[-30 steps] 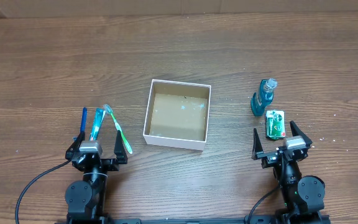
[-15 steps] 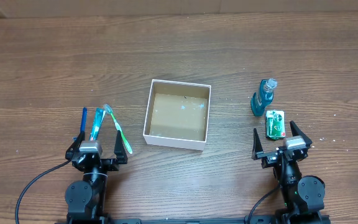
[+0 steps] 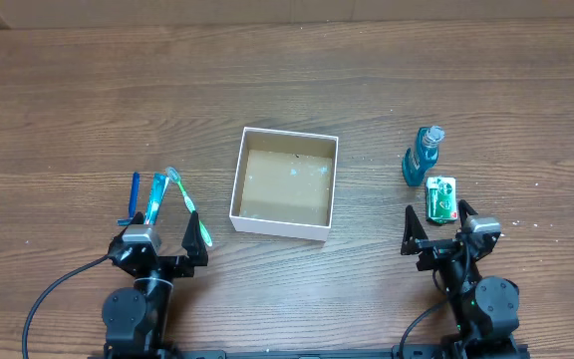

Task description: Pack container

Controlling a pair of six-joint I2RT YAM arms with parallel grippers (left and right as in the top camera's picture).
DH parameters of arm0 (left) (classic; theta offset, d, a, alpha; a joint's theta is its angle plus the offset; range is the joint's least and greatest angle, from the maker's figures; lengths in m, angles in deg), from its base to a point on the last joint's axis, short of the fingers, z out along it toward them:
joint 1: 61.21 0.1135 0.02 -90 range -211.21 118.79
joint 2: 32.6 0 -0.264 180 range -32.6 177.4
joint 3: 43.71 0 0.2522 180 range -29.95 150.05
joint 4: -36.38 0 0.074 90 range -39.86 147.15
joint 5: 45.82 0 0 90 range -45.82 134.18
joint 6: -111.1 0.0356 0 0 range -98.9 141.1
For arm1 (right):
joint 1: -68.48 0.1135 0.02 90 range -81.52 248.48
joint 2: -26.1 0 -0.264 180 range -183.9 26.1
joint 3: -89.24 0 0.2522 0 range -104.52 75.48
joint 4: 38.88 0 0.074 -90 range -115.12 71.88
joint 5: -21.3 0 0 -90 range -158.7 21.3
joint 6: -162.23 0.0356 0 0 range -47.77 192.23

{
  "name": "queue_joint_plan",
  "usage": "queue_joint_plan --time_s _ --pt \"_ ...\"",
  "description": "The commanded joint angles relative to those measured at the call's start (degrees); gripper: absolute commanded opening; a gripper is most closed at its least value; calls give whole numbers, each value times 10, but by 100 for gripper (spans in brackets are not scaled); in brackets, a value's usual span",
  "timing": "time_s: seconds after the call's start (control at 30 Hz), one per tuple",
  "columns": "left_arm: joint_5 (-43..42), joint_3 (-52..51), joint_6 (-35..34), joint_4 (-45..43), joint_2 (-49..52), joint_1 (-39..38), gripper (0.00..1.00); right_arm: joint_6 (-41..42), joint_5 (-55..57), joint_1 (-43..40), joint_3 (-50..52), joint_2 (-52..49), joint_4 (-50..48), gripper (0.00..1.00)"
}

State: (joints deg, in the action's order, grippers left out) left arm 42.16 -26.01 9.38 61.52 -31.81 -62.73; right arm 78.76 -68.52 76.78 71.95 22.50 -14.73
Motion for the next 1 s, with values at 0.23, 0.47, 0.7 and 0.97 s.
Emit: queue_joint_plan --time_s 0.23,0.47,0.7,0.97 --pt "-21 288 2 185 182 -4 100 23 -3 -2 -318 -306 127 100" --pt "-21 480 2 337 387 -4 100 17 -3 -2 -627 -597 329 100" --pt "-36 627 15 478 532 -4 100 -7 -3 -2 -855 -804 537 100" --pt "-55 635 14 484 558 -4 100 -5 33 -23 -856 -835 510 100"
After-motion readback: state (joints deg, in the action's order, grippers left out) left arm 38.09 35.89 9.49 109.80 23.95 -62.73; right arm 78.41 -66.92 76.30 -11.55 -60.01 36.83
